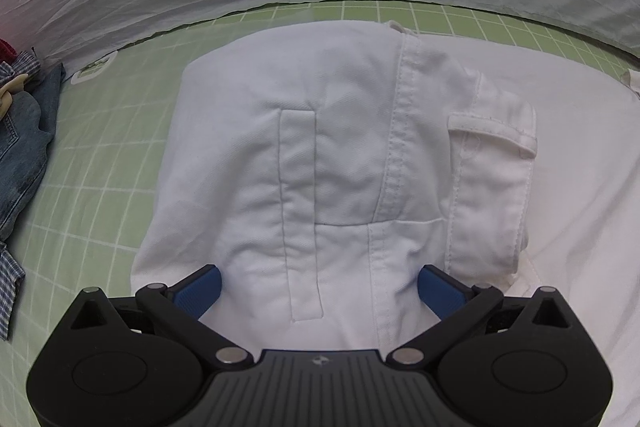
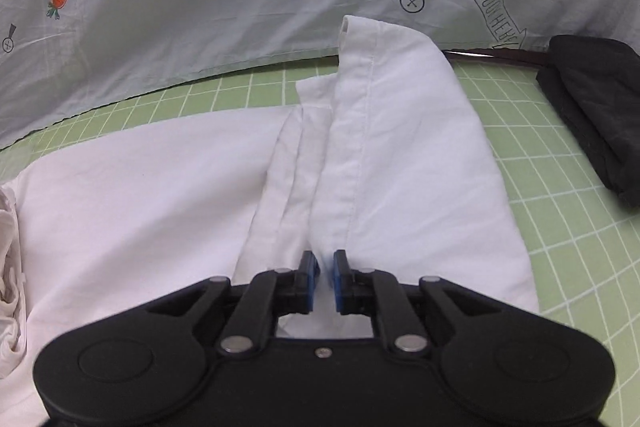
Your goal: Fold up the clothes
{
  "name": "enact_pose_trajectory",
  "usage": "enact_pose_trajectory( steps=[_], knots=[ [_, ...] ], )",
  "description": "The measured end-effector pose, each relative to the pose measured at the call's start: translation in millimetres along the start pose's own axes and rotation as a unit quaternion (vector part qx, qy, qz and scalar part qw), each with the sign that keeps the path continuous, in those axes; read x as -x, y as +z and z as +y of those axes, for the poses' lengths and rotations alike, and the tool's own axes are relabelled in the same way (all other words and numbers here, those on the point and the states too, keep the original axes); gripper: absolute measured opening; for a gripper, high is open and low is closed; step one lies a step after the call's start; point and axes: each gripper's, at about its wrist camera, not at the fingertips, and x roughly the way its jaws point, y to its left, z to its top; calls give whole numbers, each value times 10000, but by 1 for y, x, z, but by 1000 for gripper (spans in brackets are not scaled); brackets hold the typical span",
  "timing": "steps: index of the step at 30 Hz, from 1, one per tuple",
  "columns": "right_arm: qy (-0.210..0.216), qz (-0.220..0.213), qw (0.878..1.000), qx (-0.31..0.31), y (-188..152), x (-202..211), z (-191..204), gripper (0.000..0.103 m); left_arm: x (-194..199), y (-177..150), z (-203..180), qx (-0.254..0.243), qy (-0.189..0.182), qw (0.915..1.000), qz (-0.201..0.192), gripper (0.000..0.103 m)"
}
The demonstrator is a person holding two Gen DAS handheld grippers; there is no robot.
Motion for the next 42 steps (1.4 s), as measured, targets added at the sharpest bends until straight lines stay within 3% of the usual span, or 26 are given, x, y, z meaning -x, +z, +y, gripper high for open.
enact_pose_trajectory(
  steps=[1,2,3,7,9,17,19,20,21,23,25,26,30,35,42],
  knots=[
    [-56,-17,10000,12,0,-2,3,28,0,-1,0,-7,5,10000,-8,103],
    [-113,-34,9999,24,1,-4,5,48,-1,-1,0,-10,14,10000,-14,103],
    [-169,-51,9998,37,1,-6,8,58,-1,-1,-1,-12,23,10000,-11,103],
    [-395,-120,9991,86,2,-13,19,64,-2,0,-1,-5,13,10000,-7,103],
    [-507,-154,9985,110,3,-17,24,75,-2,-1,-1,-1,9,10000,-16,103],
    [-739,-172,9970,127,4,-30,28,89,-4,-2,-2,0,20,10000,-22,103],
    [-745,-197,9970,-88,4,-29,21,84,-4,-2,-2,1,9,10000,-17,103],
    [-775,-213,9966,-177,4,-28,16,69,-3,-2,-2,0,1,10000,-9,103],
    [-841,-225,9960,-224,4,-26,12,47,-3,-1,-1,0,-7,10000,-1,103],
    [-903,-249,9951,-324,5,-22,3,31,-3,-1,-1,0,-23,10000,14,103],
    [-800,-274,9954,-445,6,-16,-3,21,-2,0,0,-1,-39,10000,30,103],
    [-748,-287,9955,-505,7,-12,-7,10,-2,0,1,-1,-47,10000,38,103],
    [-508,-485,9958,-592,9,10,-7,9,1,1,3,14,-76,9999,68,103],
    [-84,-842,9960,-275,10,48,10,9,16,-1,16,77,-63,9999,-64,103],
    [685,-867,9933,335,-16,78,68,9,38,-11,48,245,-54,9994,-235,103]
  ],
)
